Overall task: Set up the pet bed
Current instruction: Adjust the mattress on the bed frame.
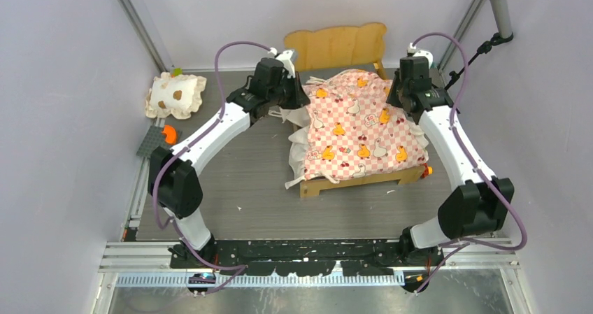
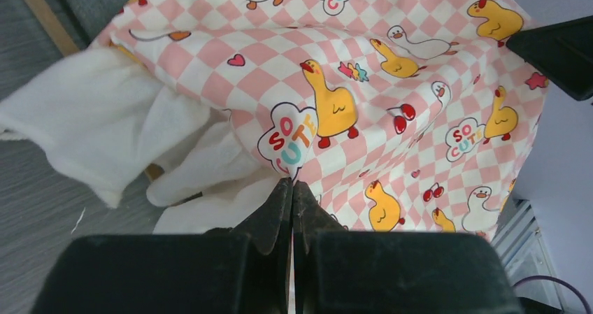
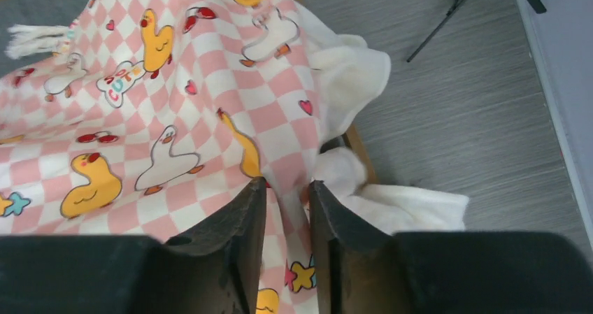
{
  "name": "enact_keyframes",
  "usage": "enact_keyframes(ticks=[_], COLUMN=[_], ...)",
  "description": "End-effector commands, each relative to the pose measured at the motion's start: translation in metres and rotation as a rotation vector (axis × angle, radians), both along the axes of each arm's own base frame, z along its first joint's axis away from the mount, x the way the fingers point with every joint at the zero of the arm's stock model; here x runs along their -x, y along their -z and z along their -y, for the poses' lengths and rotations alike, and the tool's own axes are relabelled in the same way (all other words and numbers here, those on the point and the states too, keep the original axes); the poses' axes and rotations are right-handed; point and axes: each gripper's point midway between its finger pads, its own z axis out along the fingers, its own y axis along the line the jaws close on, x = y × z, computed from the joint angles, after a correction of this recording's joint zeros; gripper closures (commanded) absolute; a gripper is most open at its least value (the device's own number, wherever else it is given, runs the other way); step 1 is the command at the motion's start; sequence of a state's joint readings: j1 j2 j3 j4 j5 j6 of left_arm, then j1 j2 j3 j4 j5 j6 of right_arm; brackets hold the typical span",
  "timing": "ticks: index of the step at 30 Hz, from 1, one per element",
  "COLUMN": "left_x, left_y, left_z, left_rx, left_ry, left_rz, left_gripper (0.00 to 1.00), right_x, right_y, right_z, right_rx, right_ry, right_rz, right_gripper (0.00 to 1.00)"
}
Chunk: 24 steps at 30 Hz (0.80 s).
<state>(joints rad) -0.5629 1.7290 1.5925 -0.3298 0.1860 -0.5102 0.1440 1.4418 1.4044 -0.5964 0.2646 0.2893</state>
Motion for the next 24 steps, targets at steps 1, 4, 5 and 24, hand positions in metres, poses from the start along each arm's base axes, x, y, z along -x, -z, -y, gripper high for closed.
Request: enact_keyframes(ticks=[1, 4, 5, 24], left_x=[-0.006, -0.007, -0.008, 0.050], left_y=[0.003, -0.004, -0.010, -0.017], left_z=[-0.008, -0.011, -0.013, -0.043], left_rx=[-0.027, -0.048, -0.050, -0.126], left_ry=[-0.011, -0.017, -0.023, -0.010], left_rz=[0.027, 0.041, 0.054, 0.052], left_gripper=[0.97, 0.69, 0.56, 0.14], right_x=[-0.014, -0.013, -0.012, 0.074], right_y=[0.009, -0.005, -0.012, -0.033], right_z=[0.012, 0.010, 0.011, -0.004], right_rx=[0.024, 0.009, 0.009, -0.107], right_ry=[0.068, 0.063, 0.066, 0.013], right_rz=[0.003, 0.037, 0.054, -0.018], right_gripper=[0.52, 0.32, 0.29, 0.21])
